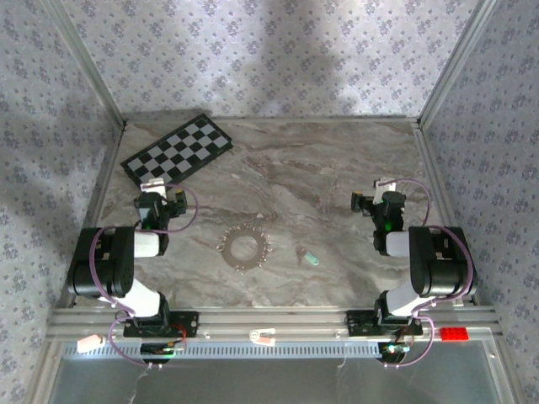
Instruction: Put the keys on the keyring
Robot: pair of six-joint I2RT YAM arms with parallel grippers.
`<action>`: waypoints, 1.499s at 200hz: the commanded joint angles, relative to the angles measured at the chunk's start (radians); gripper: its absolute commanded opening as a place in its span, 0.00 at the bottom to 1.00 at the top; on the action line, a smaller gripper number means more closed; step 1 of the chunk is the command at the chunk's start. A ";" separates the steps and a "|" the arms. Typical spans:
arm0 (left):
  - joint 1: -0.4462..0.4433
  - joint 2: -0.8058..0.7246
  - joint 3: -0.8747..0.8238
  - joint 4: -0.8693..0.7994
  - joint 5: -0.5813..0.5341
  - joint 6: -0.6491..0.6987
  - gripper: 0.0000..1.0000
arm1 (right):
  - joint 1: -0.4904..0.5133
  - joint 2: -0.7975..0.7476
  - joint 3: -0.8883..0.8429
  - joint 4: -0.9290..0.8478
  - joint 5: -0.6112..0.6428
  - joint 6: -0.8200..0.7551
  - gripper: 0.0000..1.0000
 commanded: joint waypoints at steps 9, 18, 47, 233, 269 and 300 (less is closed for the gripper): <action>-0.004 0.006 0.020 0.031 -0.003 0.013 1.00 | -0.006 0.011 0.019 0.021 -0.005 -0.013 1.00; -0.004 0.006 0.020 0.031 -0.003 0.013 1.00 | -0.007 0.011 0.018 0.021 -0.003 -0.014 1.00; -0.005 0.006 0.020 0.031 -0.003 0.013 1.00 | -0.007 0.011 0.018 0.020 -0.006 -0.012 1.00; -0.005 -0.045 0.003 0.020 -0.039 -0.002 1.00 | -0.023 -0.042 -0.011 0.032 0.008 0.012 1.00; -0.007 -0.099 0.006 -0.034 -0.035 0.007 1.00 | 0.008 -0.120 -0.028 0.001 0.065 -0.011 1.00; -0.017 -0.211 0.037 -0.228 -0.071 0.002 1.00 | 0.048 -0.201 -0.031 -0.057 0.143 -0.031 1.00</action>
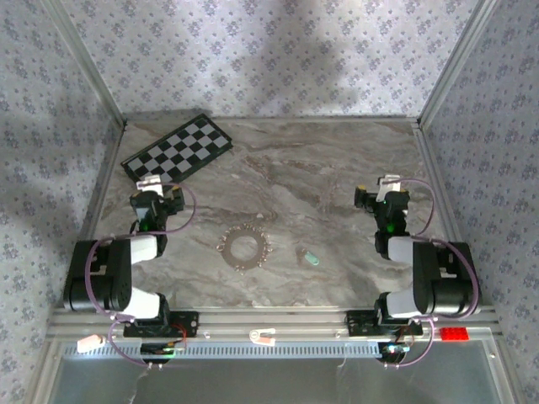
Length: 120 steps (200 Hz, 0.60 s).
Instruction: Put the keys on the keyring
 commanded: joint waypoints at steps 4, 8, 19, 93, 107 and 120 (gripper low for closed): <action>-0.014 -0.095 0.039 -0.172 -0.036 0.001 1.00 | 0.034 -0.073 -0.008 -0.059 0.094 -0.028 1.00; -0.016 -0.108 0.045 -0.197 -0.035 -0.002 1.00 | 0.040 -0.087 -0.003 -0.079 0.108 -0.030 1.00; -0.025 -0.150 0.060 -0.271 -0.021 0.005 1.00 | 0.063 -0.134 0.005 -0.138 0.140 -0.029 1.00; -0.141 -0.408 0.293 -0.912 0.001 -0.264 1.00 | 0.262 -0.503 0.129 -0.712 0.261 0.091 1.00; -0.143 -0.416 0.309 -0.960 0.109 -0.305 1.00 | 0.302 -0.513 0.159 -0.808 0.224 0.117 1.00; -0.153 -0.412 0.319 -0.997 0.210 -0.331 1.00 | 0.355 -0.519 0.183 -0.887 0.222 0.147 1.00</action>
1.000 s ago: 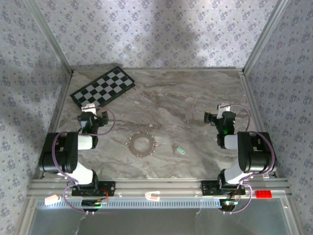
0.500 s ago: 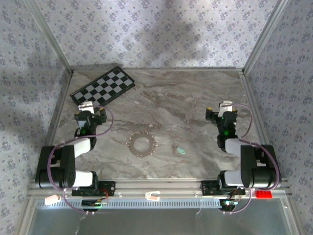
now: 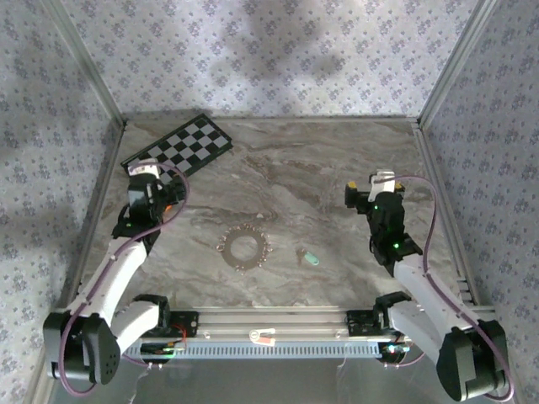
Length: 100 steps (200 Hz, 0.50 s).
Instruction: Put the keys on the keyring
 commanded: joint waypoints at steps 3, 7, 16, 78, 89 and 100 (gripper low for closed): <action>-0.018 -0.003 0.029 -0.215 0.214 -0.112 1.00 | 0.083 -0.016 0.062 -0.289 0.005 0.093 1.00; -0.025 -0.002 0.029 -0.226 0.241 -0.118 1.00 | 0.101 -0.017 0.071 -0.313 0.005 0.101 1.00; -0.047 -0.002 0.030 -0.250 0.290 -0.129 1.00 | 0.143 -0.020 0.090 -0.367 0.014 0.123 1.00; -0.209 -0.055 0.002 -0.384 0.459 -0.180 1.00 | 0.399 -0.014 0.170 -0.591 -0.033 0.240 1.00; -0.216 -0.071 -0.011 -0.396 0.496 -0.190 0.98 | 0.443 -0.013 0.176 -0.609 -0.040 0.262 1.00; -0.238 -0.084 -0.013 -0.430 0.504 -0.183 0.96 | 0.486 -0.015 0.179 -0.615 -0.051 0.279 1.00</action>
